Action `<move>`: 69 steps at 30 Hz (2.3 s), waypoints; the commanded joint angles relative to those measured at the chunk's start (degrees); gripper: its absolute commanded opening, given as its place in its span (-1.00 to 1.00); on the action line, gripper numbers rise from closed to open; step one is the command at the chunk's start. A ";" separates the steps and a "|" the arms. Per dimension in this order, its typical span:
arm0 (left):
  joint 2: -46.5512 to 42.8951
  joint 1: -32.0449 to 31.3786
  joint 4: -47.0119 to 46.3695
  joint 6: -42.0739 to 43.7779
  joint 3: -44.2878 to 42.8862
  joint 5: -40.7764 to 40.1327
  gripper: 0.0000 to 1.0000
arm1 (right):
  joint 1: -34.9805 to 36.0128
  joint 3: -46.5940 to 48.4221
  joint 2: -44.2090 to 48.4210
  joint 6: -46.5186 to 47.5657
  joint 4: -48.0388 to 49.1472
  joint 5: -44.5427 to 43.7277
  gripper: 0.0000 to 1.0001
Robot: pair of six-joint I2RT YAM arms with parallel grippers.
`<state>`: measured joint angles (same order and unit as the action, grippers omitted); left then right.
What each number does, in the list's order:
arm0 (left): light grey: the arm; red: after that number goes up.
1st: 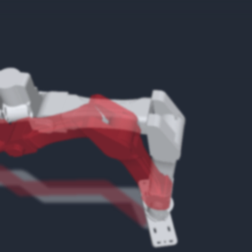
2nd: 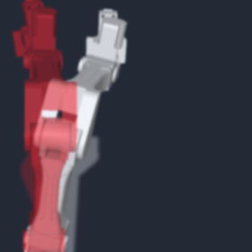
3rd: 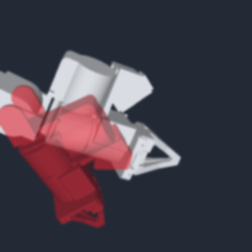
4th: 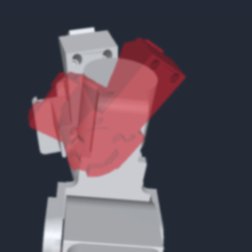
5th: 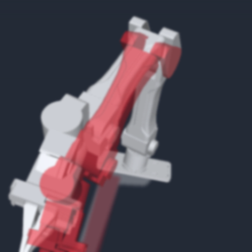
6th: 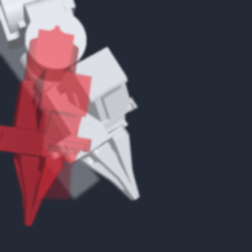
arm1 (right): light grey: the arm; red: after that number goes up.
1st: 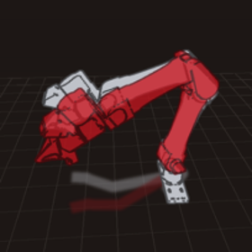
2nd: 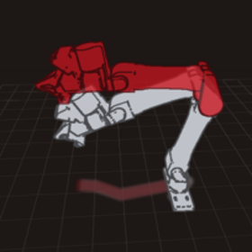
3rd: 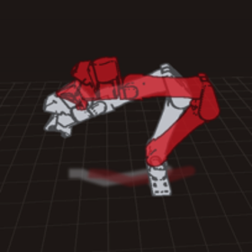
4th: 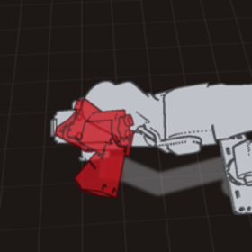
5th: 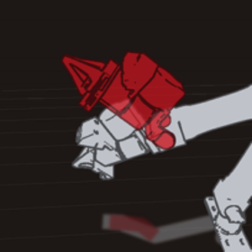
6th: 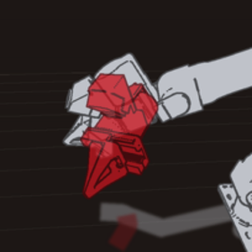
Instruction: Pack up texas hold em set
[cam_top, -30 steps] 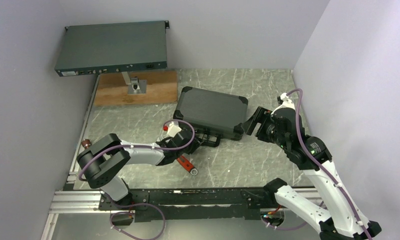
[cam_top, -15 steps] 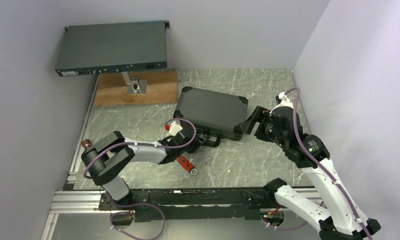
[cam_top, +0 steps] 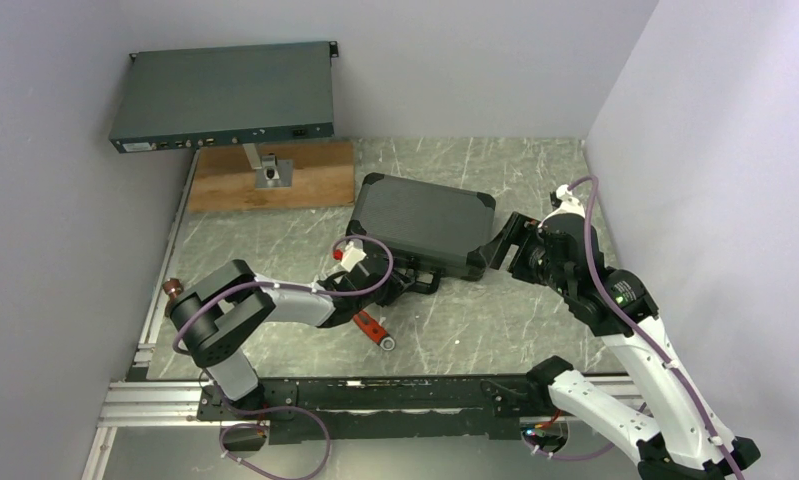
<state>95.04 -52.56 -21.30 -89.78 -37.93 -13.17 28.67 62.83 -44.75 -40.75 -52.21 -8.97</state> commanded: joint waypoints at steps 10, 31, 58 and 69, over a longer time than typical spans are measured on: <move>-0.35 0.86 -0.79 0.63 -2.93 1.39 -1.00 | 0.25 -0.24 0.98 -0.64 1.48 -1.84 0.56; -6.25 3.13 8.94 7.56 -12.06 1.90 -1.00 | 0.25 -1.70 0.30 -2.27 3.60 -1.31 0.56; -3.21 5.35 7.94 14.80 -22.98 4.60 -1.00 | 0.25 -1.84 -1.21 -0.41 4.77 -1.56 0.57; -1.19 6.40 8.04 16.00 -27.16 5.19 -1.00 | 0.25 -1.59 -1.14 0.62 4.66 -2.53 0.58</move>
<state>94.89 -46.76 -4.91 -75.77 -61.23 -8.54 28.67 61.01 -46.13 -41.45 -49.63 -10.04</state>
